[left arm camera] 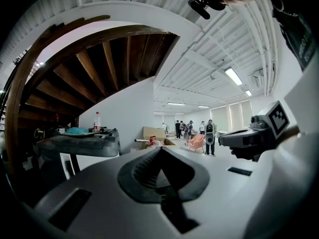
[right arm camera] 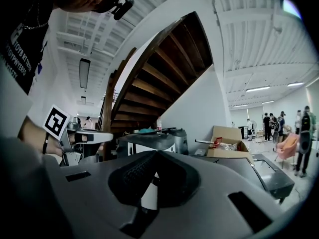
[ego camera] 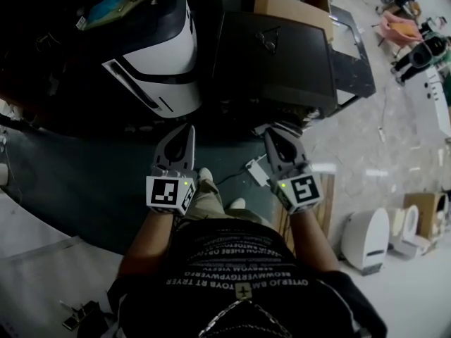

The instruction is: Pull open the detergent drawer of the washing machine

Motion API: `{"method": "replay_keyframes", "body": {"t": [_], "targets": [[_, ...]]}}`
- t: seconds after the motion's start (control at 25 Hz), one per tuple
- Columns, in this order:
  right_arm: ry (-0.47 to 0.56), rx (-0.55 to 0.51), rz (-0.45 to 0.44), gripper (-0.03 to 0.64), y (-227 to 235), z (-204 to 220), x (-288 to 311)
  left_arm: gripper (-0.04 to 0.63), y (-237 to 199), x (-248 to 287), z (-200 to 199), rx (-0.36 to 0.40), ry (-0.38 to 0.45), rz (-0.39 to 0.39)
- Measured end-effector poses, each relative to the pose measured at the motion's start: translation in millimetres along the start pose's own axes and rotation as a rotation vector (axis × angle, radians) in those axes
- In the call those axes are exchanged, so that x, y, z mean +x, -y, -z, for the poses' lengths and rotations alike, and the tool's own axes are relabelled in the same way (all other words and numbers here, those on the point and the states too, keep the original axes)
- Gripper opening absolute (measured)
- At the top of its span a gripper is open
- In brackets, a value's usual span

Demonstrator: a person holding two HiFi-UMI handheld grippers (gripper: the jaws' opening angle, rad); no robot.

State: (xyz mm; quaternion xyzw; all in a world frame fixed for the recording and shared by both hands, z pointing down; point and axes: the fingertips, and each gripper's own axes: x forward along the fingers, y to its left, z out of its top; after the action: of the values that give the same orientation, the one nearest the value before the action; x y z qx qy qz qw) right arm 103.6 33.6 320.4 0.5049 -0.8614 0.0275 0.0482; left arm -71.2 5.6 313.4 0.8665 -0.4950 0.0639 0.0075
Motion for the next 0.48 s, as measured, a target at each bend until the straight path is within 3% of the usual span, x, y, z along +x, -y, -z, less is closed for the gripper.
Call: {"method": "replay_keyframes", "body": {"t": [0.48], "targets": [[-0.065, 0.049, 0.059, 0.002, 23.0, 27.9, 42.1, 0.003, -24.6, 48.6, 12.0, -0.011, -0.034, 0.066]]}}
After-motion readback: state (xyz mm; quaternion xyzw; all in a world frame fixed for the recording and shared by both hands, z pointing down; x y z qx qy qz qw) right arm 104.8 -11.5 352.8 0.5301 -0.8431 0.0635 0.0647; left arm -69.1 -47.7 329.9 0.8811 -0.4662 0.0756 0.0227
